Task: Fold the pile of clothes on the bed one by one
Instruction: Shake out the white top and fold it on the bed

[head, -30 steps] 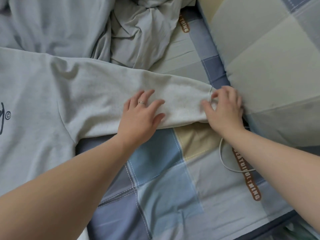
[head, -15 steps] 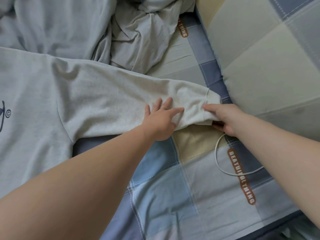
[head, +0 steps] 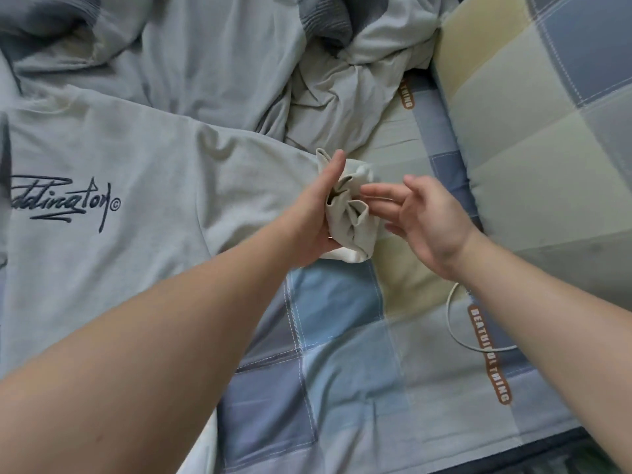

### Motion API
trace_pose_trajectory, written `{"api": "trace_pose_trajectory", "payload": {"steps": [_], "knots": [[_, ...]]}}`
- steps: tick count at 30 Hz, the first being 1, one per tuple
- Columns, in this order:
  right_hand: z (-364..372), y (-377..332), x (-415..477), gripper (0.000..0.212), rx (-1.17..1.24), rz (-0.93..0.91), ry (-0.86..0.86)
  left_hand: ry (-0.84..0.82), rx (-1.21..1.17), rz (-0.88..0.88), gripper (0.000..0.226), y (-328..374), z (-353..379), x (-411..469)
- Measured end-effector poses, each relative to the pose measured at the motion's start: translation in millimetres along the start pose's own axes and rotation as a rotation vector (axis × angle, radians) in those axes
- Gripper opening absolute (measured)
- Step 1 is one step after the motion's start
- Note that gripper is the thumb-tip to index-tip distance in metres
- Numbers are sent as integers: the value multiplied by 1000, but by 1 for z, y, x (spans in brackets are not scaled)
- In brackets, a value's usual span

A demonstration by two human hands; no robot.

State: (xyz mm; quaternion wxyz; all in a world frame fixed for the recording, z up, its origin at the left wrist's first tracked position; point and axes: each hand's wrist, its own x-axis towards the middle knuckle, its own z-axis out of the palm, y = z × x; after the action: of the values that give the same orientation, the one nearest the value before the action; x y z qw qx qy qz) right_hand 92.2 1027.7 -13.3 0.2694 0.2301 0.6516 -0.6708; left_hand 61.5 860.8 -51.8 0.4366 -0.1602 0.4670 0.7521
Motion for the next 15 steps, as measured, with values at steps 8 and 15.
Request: {"api": "trace_pose_trajectory", "payload": {"steps": [8,15], "knots": [[126,-23,7,53,213,42,-27,357,-42,61,37,26,-115,-79],[255,-16,21,41,-224,-50,42,613,17,195,20,54,-243,-172]]}}
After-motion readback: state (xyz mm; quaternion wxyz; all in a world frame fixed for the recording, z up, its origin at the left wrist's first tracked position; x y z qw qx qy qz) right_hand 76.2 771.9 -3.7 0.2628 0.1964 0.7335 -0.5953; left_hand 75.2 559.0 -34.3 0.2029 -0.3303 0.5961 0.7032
